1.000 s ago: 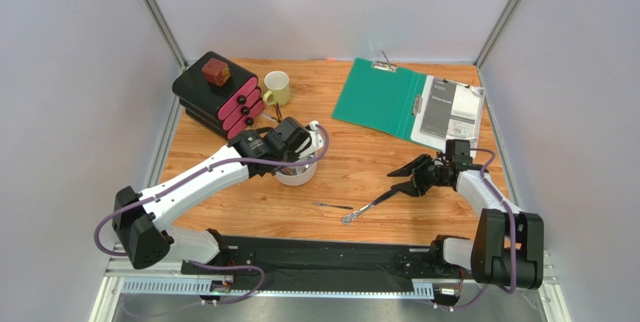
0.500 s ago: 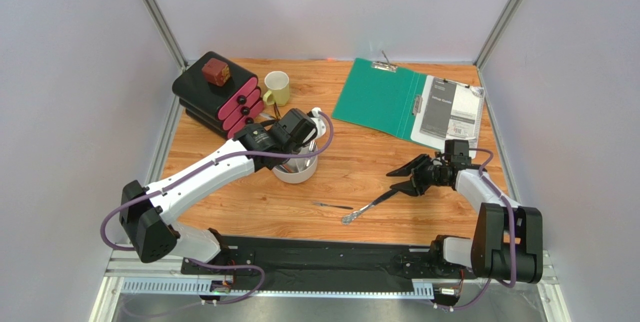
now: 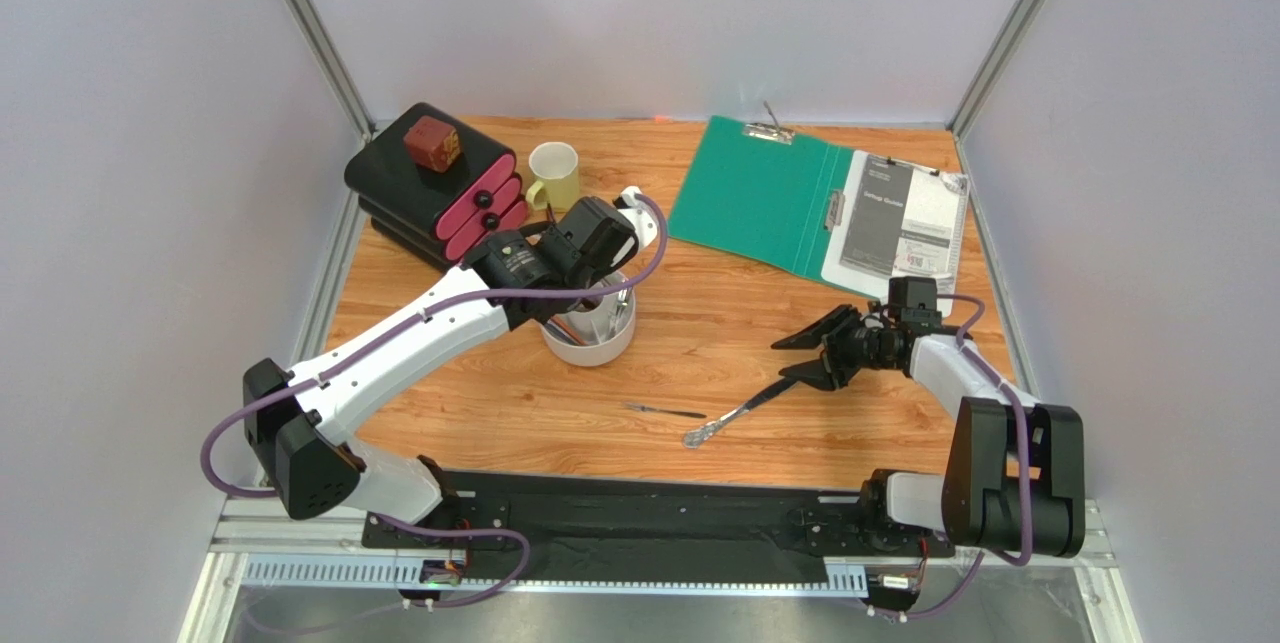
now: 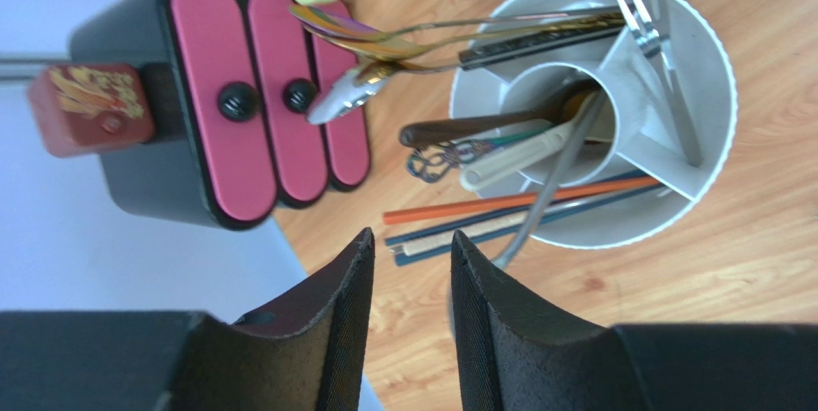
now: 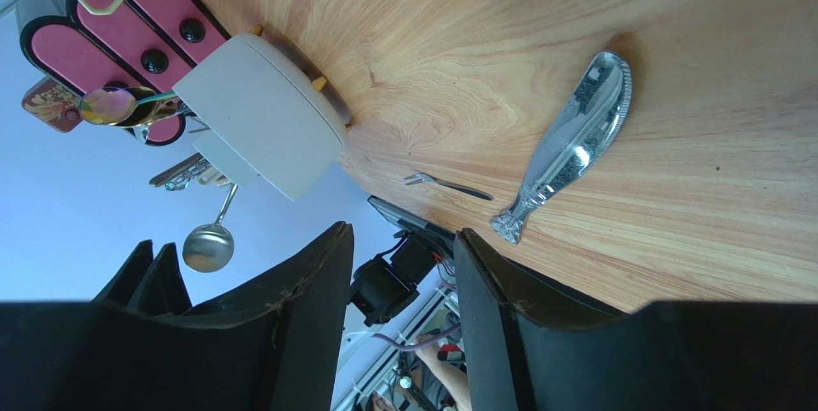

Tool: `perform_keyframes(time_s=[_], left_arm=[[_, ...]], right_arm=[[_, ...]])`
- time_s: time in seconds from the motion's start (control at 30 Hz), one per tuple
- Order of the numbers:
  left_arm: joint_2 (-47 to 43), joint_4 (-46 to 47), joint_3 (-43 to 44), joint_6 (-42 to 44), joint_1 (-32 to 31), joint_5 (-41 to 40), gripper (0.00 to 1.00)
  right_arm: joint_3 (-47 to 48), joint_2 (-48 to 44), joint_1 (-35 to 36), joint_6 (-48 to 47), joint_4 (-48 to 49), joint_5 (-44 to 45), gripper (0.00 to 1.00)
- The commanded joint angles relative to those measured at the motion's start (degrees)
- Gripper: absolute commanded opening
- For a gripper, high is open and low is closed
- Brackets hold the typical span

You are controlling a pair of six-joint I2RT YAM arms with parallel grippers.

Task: Sort the eating utensils into containers
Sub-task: Place the spoon in the storage box.

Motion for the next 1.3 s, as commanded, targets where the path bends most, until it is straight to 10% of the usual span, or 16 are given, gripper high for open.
perform_keyframes(time_s=[0.0, 0.33, 0.77, 1.27], left_arm=[[0.0, -3.7, 2.5, -7.8, 0.1, 1.1, 0.41], [6.1, -11.2, 13.0, -21.0, 0.1, 13.4, 0.32], [1.1, -7.1, -3.7, -28.9, -2.4, 39.1, 0.38], [-15.6, -2.3, 1.5, -31.8, 2.2, 15.7, 0.43]], right_arm=[[2.4, -0.5, 0.2, -0.1, 2.4, -1.2, 0.49], [10.2, -1.7, 1.2, -4.2, -4.5, 2.2, 0.50], [19.7, 0.8, 9.3, -10.8, -10.1, 5.7, 0.52], [37.5, 15.6, 47.2, -41.8, -30.3, 38.1, 0.56]])
